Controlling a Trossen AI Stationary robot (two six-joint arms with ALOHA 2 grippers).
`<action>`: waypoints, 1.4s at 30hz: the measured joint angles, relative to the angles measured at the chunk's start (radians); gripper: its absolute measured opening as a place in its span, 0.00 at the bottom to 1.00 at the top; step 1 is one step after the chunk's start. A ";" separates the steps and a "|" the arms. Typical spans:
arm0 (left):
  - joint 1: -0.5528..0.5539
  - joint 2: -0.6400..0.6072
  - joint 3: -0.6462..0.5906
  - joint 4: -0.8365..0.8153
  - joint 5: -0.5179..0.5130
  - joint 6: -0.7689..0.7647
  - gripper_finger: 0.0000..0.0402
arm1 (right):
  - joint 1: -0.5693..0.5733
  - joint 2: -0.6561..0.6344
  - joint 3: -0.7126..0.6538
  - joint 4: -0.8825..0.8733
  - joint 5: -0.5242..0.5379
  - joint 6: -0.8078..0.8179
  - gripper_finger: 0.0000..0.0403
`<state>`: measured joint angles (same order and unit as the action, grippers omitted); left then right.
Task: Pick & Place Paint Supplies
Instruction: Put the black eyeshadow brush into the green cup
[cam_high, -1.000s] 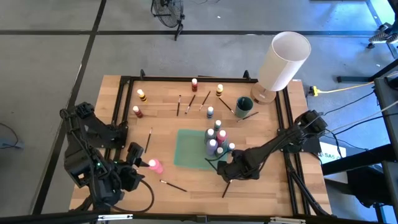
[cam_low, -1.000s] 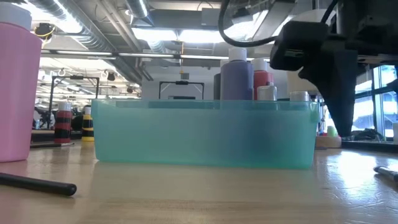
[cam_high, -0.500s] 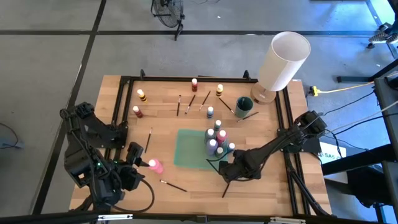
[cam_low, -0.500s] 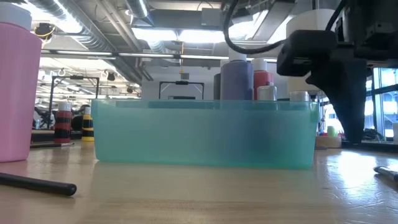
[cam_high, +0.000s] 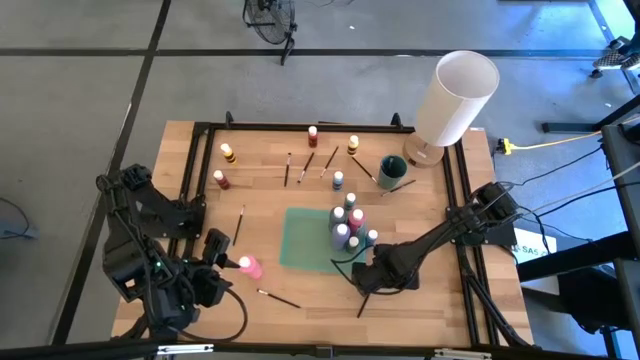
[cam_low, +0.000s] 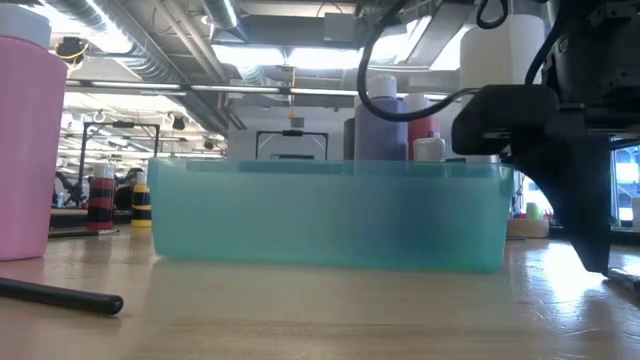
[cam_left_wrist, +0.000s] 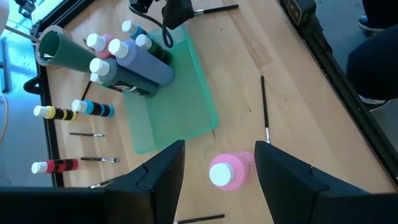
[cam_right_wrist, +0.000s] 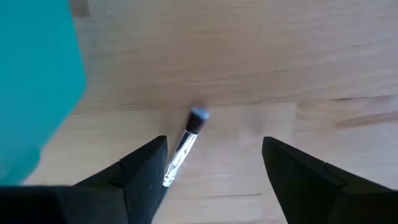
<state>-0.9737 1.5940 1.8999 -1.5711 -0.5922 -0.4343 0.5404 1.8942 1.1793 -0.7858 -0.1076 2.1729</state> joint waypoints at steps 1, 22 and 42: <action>0.000 0.000 0.000 0.000 0.000 0.000 0.47 | 0.000 0.000 0.000 -0.002 -0.012 0.002 0.67; 0.000 0.000 0.000 0.000 0.000 0.010 0.47 | -0.010 0.004 0.011 0.011 0.076 -0.066 0.67; 0.000 0.000 -0.078 0.000 0.000 0.035 0.47 | 0.005 0.003 0.012 0.056 0.077 -0.096 0.67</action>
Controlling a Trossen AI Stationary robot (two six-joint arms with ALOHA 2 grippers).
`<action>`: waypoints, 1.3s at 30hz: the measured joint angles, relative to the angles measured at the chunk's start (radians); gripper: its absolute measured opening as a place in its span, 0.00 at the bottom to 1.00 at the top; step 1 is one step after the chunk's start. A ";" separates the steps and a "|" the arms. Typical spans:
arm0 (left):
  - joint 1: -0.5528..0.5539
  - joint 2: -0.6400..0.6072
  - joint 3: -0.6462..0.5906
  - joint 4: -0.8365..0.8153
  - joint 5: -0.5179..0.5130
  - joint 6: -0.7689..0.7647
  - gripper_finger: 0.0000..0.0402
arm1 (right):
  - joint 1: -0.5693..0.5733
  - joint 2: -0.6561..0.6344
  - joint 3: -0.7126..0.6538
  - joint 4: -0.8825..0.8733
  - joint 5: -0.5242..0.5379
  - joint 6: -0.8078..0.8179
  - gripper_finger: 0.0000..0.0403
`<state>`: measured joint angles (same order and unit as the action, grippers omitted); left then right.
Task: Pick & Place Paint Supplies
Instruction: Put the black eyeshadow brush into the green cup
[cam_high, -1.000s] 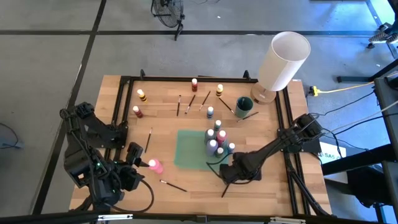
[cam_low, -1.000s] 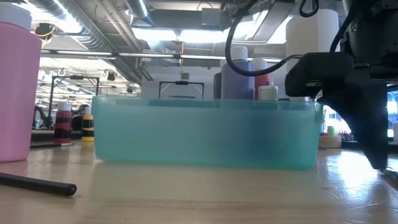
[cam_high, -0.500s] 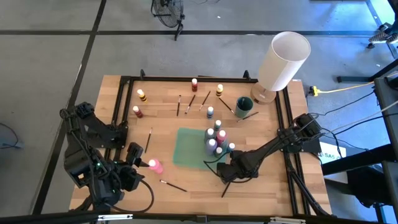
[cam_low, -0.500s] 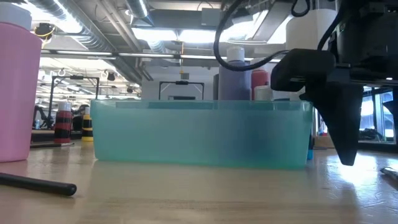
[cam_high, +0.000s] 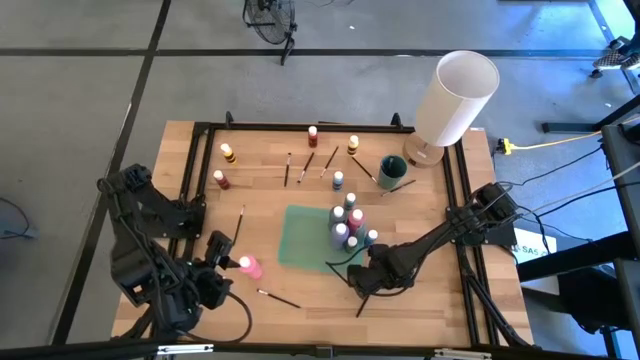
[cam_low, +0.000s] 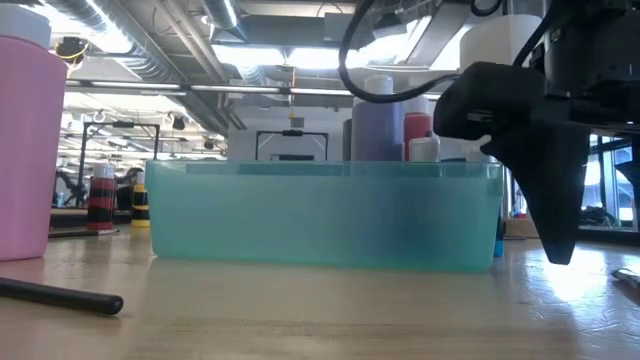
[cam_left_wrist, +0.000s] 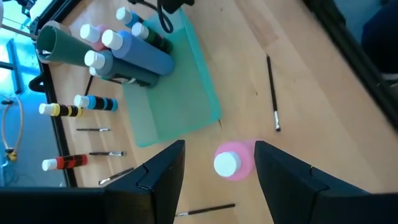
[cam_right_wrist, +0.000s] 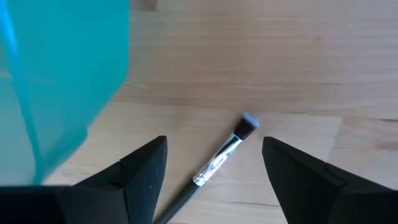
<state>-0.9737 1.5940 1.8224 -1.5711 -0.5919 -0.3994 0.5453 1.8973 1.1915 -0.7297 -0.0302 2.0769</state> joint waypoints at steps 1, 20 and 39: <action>0.000 -0.001 -0.007 0.001 0.000 0.002 0.47 | 0.000 0.000 0.000 -0.001 0.000 -0.002 0.67; 0.000 -0.032 -0.018 0.000 -0.013 -0.020 0.47 | 0.047 -0.001 0.001 -0.063 -0.030 0.127 0.67; 0.000 -0.032 -0.018 0.000 -0.014 -0.025 0.47 | 0.059 0.039 0.005 -0.085 -0.037 0.163 0.67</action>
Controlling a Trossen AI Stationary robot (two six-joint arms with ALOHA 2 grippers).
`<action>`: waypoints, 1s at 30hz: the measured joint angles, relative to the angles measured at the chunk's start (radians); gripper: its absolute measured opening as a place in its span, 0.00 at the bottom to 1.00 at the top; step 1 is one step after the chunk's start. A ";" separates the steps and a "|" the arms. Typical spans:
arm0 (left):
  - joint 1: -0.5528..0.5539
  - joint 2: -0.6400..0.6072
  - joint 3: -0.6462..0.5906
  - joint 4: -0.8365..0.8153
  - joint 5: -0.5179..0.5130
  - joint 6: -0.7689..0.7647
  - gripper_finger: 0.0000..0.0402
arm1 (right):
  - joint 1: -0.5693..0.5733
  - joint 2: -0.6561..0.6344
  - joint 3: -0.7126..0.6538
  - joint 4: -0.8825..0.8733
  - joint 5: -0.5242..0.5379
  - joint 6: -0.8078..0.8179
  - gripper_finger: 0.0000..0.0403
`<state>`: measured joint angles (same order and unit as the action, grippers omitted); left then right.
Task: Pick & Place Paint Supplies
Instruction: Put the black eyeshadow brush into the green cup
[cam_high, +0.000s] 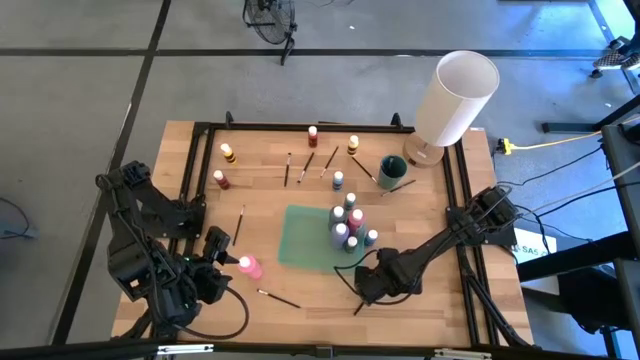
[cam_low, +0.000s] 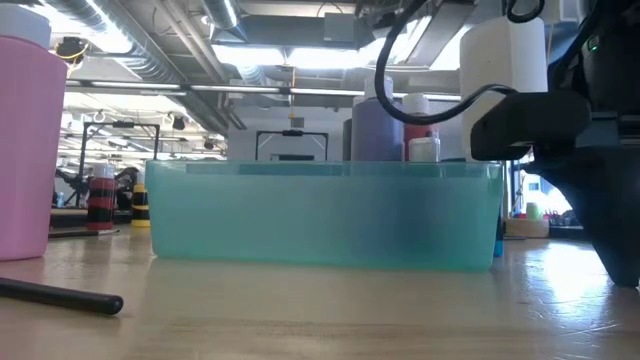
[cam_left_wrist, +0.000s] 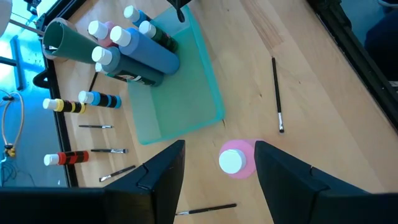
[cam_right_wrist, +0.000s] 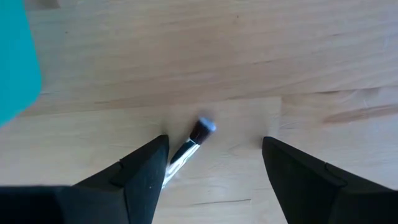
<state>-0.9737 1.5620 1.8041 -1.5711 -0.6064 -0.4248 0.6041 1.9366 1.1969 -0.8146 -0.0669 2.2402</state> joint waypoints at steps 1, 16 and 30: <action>0.000 0.000 0.000 0.000 0.000 0.000 0.47 | 0.000 0.000 0.000 0.001 0.000 0.000 0.67; 0.000 0.000 0.000 0.000 0.000 0.000 0.47 | 0.000 0.004 -0.003 -0.002 -0.031 0.001 0.66; 0.000 0.000 0.000 0.000 0.001 -0.008 0.47 | 0.000 0.005 -0.003 0.006 -0.029 0.007 0.54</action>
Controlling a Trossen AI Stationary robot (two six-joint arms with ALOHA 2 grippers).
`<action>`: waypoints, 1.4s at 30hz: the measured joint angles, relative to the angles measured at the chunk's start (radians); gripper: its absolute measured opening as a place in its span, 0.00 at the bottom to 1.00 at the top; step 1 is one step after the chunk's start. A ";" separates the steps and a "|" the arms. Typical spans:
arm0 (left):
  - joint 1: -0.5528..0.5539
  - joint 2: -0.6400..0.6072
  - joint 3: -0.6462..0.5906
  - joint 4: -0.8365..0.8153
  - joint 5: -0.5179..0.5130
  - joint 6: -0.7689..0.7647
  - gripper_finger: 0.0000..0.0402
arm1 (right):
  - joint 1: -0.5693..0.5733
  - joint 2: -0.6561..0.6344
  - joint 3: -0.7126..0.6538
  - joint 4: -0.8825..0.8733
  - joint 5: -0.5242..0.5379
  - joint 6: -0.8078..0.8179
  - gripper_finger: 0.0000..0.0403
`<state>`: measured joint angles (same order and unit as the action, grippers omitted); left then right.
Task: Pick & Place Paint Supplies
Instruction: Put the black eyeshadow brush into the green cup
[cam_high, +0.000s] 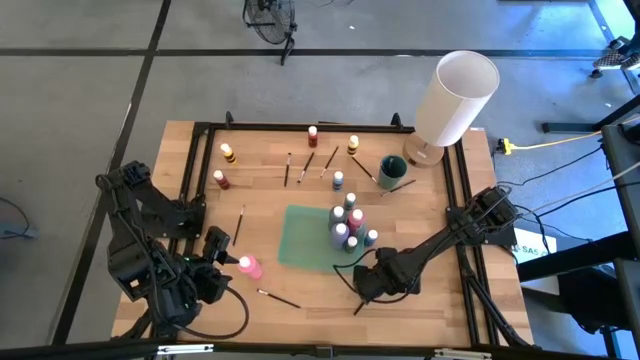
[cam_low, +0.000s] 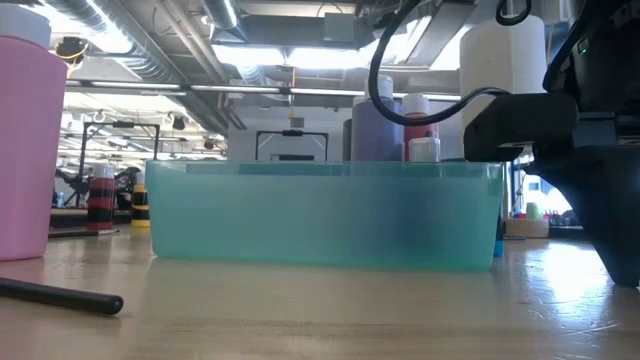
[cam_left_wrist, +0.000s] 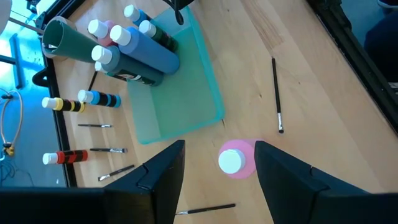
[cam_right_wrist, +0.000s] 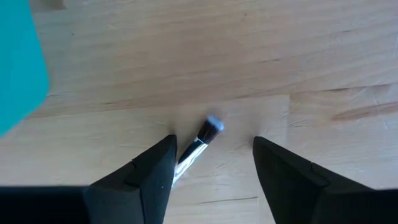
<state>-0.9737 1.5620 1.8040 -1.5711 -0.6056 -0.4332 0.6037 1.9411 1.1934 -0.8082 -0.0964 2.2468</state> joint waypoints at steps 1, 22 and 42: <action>0.000 0.000 0.000 0.000 0.000 0.000 0.47 | 0.000 0.000 0.000 0.000 0.000 0.001 0.54; 0.000 0.000 0.000 0.000 0.000 -0.002 0.47 | 0.000 0.000 0.000 0.010 0.007 -0.001 0.37; 0.000 0.000 0.000 0.000 0.000 -0.002 0.47 | -0.001 0.000 -0.001 0.008 0.010 -0.015 0.22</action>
<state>-0.9741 1.5623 1.8038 -1.5711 -0.6052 -0.4351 0.6029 1.9415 1.1927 -0.7998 -0.0860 2.2316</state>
